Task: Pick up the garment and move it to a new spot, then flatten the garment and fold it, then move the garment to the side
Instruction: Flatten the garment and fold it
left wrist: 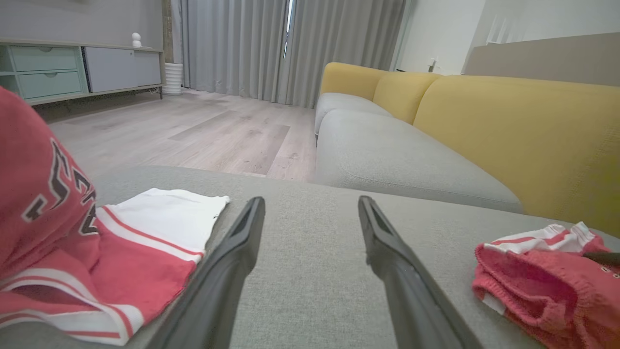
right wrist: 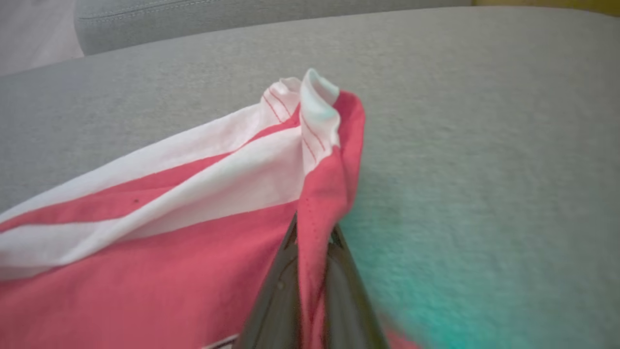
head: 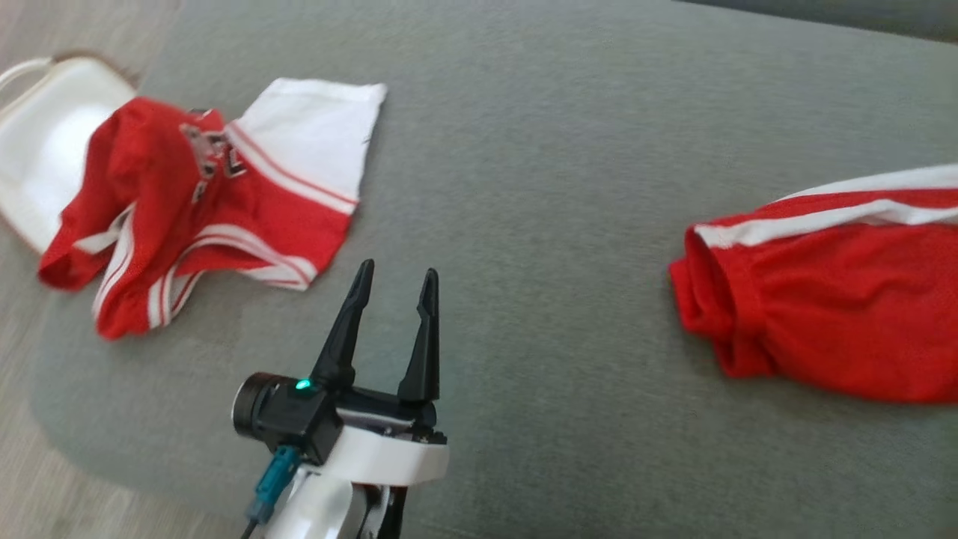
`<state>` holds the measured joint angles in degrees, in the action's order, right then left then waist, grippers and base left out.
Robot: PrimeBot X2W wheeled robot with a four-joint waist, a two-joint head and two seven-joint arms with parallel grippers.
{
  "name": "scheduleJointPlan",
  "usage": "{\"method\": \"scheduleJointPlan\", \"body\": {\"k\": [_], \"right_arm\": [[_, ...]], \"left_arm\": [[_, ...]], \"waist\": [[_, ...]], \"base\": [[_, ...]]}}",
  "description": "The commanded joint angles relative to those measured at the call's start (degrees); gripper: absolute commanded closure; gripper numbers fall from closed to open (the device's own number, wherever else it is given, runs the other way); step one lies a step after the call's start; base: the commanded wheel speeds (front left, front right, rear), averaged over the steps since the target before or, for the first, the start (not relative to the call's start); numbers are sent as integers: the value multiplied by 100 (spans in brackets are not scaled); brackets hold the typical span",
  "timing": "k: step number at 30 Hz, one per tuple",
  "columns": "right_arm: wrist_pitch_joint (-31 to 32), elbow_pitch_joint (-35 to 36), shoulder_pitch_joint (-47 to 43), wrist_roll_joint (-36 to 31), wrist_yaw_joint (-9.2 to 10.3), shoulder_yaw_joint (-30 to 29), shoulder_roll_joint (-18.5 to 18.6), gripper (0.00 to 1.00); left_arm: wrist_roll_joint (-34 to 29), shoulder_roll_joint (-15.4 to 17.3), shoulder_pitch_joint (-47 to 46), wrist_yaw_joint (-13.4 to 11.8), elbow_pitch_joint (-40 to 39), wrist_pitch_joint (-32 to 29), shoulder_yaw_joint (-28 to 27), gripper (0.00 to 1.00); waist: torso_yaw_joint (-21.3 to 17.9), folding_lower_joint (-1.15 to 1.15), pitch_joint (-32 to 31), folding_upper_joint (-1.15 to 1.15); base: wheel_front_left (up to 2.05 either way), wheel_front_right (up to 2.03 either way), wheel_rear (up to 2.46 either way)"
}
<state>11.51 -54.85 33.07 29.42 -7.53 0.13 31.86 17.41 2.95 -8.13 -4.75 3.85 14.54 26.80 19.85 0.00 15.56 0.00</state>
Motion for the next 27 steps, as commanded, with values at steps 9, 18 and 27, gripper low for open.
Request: {"method": "scheduleJointPlan", "body": {"k": [9,18,27], "right_arm": [[-453,-129,-71,-253,4,-276,97,100],[-364,1525,-23,562,4,-21,-877,100],[14,3066,-723,1566,4,500,-2001,100]], "left_arm": [[-24,-7,52,38,-113,46,-313,0],[2,-7,139,44,-57,46,-375,0],[19,-7,160,100,-24,46,-379,0]], "waist": [[-892,0,-502,0],[-1285,0,-690,0],[-1193,0,-835,0]], "base": [[0,0,0],[0,0,0],[0,0,0]]}}
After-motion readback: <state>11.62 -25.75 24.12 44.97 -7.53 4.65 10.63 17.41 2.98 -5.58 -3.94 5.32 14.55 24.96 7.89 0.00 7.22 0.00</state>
